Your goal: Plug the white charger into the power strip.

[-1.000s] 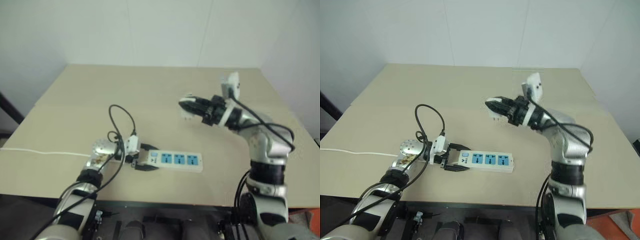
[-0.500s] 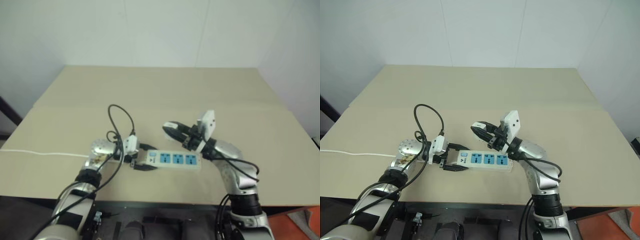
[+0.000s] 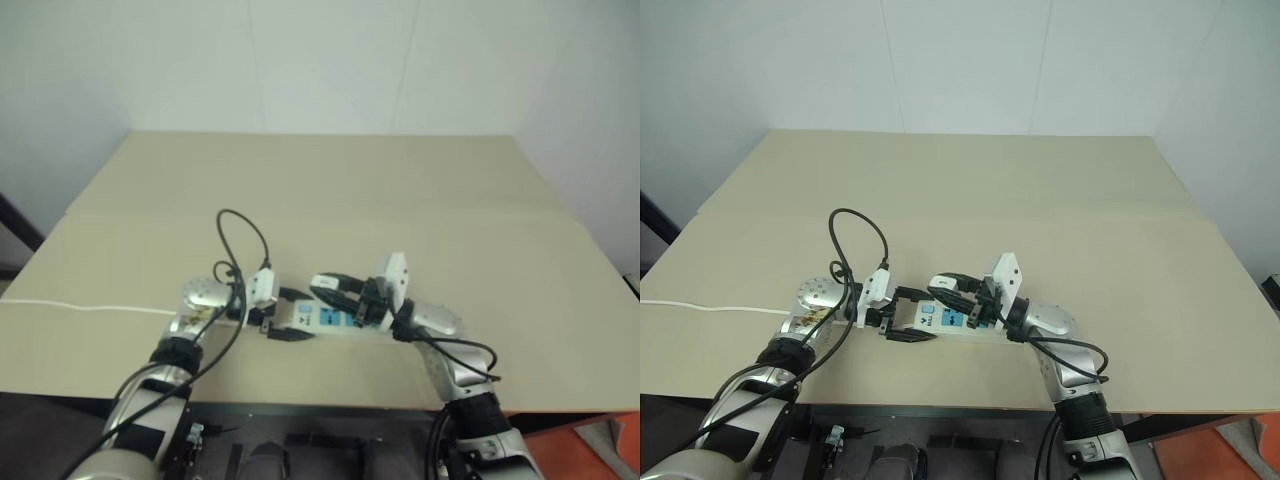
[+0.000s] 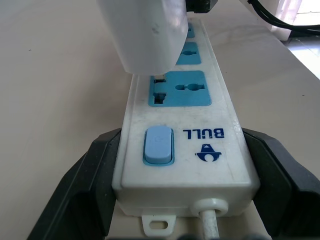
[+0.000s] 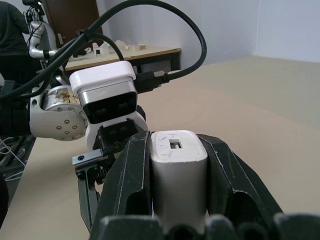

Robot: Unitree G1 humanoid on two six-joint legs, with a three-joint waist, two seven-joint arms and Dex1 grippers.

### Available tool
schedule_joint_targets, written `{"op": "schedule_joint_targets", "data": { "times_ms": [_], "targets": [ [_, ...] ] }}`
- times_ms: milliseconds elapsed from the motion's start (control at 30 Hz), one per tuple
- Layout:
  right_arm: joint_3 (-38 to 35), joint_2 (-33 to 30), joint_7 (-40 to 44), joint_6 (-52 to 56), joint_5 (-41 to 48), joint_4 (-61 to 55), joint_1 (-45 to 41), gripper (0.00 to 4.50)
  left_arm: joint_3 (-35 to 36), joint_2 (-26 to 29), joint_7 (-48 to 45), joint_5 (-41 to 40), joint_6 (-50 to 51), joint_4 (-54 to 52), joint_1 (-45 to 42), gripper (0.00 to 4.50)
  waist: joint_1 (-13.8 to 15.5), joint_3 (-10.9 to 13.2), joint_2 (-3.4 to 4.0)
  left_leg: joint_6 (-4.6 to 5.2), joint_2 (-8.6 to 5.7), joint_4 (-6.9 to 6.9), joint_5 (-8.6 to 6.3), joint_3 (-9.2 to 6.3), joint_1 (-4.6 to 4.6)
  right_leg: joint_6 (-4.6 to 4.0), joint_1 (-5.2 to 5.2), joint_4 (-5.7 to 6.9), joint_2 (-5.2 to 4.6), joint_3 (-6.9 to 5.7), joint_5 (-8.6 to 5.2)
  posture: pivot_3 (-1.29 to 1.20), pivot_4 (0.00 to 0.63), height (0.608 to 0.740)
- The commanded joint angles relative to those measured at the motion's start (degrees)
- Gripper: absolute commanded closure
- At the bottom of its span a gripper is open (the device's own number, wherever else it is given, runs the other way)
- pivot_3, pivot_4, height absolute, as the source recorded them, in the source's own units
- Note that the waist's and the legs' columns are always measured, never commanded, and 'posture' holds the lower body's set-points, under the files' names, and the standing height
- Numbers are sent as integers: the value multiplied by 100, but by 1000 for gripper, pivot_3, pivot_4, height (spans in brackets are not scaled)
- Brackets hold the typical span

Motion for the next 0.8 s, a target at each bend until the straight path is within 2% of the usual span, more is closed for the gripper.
{"op": "schedule_joint_targets", "data": {
  "times_ms": [33, 467, 800],
  "targets": [
    [56, -32, 64, -227, 34, -8, -83, 3368, -298, 67, -136, 340, 144, 12, 110, 1228, -4, 0, 0, 0, 0, -1, 0, 0, 0, 0, 0, 0, 0, 0, 0, 0, 150, 740],
    [182, -84, 175, -650, -193, 945, -449, 3368, -318, 91, -189, 384, 201, -38, 102, 1228, -35, 0, 0, 0, 2, -3, 0, 0, 5, -1, 2, 0, 2, 0, 0, 0, 150, 740],
    [243, -492, 546, -632, -218, 1095, -387, 3368, -325, 94, -145, 445, 124, -16, 97, 1228, -49, 0, 0, 0, 2, -4, 0, -2, 22, 14, 23, -6, 1, -1, -10, 0, 150, 740]
  ]
}}
